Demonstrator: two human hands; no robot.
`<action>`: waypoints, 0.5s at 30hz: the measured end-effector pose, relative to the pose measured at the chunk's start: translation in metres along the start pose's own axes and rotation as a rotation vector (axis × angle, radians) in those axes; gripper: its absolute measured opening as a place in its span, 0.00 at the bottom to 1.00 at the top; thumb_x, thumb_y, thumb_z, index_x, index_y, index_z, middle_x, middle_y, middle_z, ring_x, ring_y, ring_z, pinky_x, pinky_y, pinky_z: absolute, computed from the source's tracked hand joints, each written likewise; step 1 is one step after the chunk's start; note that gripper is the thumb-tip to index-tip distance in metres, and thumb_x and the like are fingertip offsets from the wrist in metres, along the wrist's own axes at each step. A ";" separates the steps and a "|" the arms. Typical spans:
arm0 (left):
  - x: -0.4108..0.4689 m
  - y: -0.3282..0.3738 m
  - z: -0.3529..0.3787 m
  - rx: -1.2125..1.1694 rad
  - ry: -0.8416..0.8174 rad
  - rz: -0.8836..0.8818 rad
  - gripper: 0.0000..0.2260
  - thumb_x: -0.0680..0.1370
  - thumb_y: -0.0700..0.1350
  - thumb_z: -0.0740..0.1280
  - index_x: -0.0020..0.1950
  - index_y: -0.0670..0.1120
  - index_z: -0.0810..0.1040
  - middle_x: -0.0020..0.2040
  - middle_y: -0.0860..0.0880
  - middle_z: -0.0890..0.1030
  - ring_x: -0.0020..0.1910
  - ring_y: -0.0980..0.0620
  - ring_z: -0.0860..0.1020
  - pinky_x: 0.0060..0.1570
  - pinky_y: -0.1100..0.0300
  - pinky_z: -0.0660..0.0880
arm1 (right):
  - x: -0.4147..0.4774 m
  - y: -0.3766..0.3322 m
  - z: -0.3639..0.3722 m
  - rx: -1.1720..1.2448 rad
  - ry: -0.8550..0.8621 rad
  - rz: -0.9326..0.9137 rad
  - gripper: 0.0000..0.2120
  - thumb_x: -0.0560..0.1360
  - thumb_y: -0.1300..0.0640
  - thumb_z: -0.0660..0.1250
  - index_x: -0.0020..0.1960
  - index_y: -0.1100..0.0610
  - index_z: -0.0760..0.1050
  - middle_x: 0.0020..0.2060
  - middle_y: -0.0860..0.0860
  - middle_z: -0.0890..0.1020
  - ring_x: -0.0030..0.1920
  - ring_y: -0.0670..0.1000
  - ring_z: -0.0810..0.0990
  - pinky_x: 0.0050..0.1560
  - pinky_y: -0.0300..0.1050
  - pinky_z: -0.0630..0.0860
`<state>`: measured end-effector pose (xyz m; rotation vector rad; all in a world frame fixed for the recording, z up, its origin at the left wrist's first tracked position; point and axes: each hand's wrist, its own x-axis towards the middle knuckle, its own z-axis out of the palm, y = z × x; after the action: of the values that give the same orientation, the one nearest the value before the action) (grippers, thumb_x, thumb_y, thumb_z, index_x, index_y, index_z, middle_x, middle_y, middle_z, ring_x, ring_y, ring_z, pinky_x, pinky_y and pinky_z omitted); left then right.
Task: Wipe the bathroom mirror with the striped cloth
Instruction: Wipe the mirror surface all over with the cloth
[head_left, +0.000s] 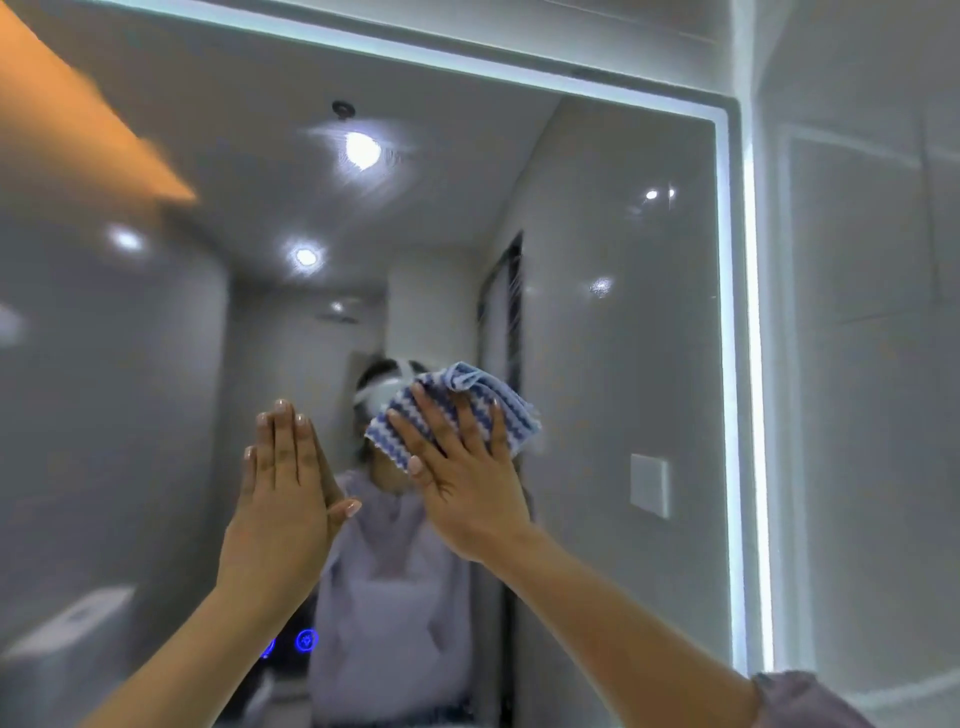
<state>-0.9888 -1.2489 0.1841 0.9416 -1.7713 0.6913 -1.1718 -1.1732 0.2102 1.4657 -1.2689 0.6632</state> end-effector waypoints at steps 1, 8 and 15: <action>0.000 -0.001 0.002 0.007 0.028 0.019 0.46 0.71 0.57 0.68 0.72 0.30 0.47 0.72 0.30 0.57 0.74 0.36 0.50 0.67 0.40 0.60 | 0.011 0.003 -0.001 -0.009 0.011 -0.018 0.24 0.81 0.48 0.47 0.77 0.43 0.53 0.77 0.45 0.56 0.77 0.53 0.50 0.74 0.61 0.48; -0.001 -0.002 0.002 0.007 -0.003 -0.002 0.41 0.77 0.65 0.37 0.72 0.29 0.52 0.72 0.30 0.57 0.72 0.33 0.57 0.67 0.45 0.53 | 0.087 0.055 -0.026 -0.154 0.168 -0.021 0.24 0.78 0.50 0.54 0.74 0.45 0.63 0.74 0.47 0.64 0.76 0.54 0.58 0.72 0.56 0.54; 0.000 0.001 -0.002 0.029 0.002 0.013 0.49 0.65 0.54 0.74 0.71 0.30 0.51 0.72 0.29 0.58 0.71 0.32 0.59 0.65 0.38 0.64 | 0.113 0.127 -0.055 -0.074 0.145 0.599 0.24 0.81 0.47 0.41 0.77 0.42 0.47 0.78 0.44 0.51 0.78 0.52 0.48 0.74 0.55 0.40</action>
<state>-0.9891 -1.2470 0.1849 0.9494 -1.7712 0.7283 -1.2467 -1.1500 0.3711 0.9480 -1.6075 1.0788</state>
